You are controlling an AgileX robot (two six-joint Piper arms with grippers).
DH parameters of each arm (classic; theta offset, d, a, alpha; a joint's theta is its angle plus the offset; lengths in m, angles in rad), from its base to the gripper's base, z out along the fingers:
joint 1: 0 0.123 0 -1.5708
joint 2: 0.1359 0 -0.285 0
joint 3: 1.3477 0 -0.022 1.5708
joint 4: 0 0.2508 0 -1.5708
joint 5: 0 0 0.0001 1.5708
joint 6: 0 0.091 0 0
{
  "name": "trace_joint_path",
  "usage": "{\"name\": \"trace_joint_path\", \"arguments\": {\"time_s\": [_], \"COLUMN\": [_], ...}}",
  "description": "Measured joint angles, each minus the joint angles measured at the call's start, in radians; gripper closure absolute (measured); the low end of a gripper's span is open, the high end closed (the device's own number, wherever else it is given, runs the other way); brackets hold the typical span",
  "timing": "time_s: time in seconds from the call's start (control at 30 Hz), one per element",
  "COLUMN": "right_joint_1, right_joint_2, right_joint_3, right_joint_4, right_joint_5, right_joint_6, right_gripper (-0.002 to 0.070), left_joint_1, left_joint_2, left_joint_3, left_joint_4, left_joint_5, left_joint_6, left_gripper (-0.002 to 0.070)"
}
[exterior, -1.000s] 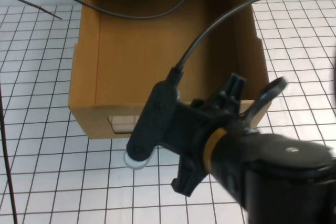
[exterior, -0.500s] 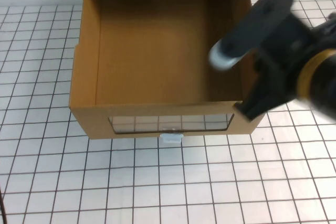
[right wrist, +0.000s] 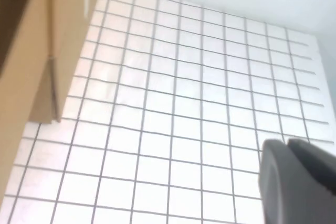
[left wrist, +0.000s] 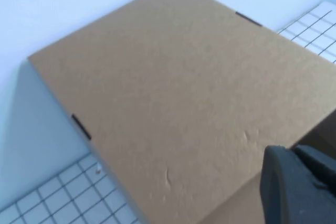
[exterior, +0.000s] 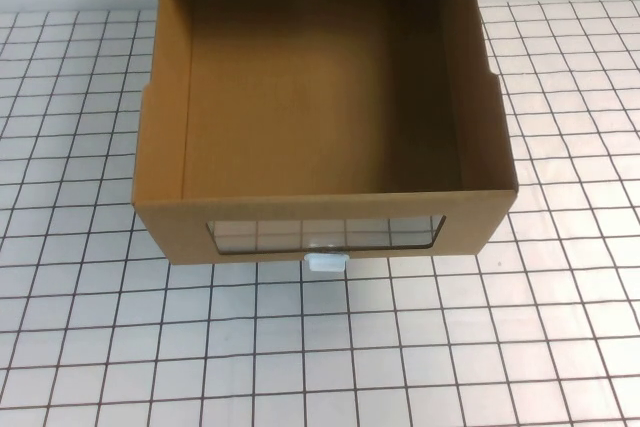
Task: Open the shoe box
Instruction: 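Pull the top drawer of the cardboard box fully open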
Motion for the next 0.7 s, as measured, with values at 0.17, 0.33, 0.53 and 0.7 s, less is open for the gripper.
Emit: {"name": "trace_joint_path", "arguments": {"time_s": [0.17, 0.33, 0.53, 0.7], "right_joint_1": [-0.082, -0.091, -0.091, -0.093], "right_joint_2": [-0.153, -0.337, -0.503, -0.592], "right_joint_3": [0.115, 0.281, 0.454, 0.592], "right_joint_4": [0.088, 0.140, 0.145, 0.145], "right_joint_5": [-0.079, -0.188, -0.323, -0.442], "right_joint_6": [-0.042, -0.036, 0.010, 0.025], "right_gripper": [0.0689, 0.0689, 0.0689, 0.0689], "left_joint_1": [0.000, 0.000, 0.000, 0.000], "left_joint_2": [-0.162, -0.372, -0.664, -0.916], "left_joint_3": [0.219, 0.572, 1.110, 1.572], "left_joint_4": [0.047, 0.060, 0.061, 0.020], "left_joint_5": [-0.072, -0.331, -0.712, -1.037], "left_joint_6": [-0.003, 0.013, 0.027, 0.026], "left_gripper": [0.0680, 0.0680, 0.0680, 0.0680]}}
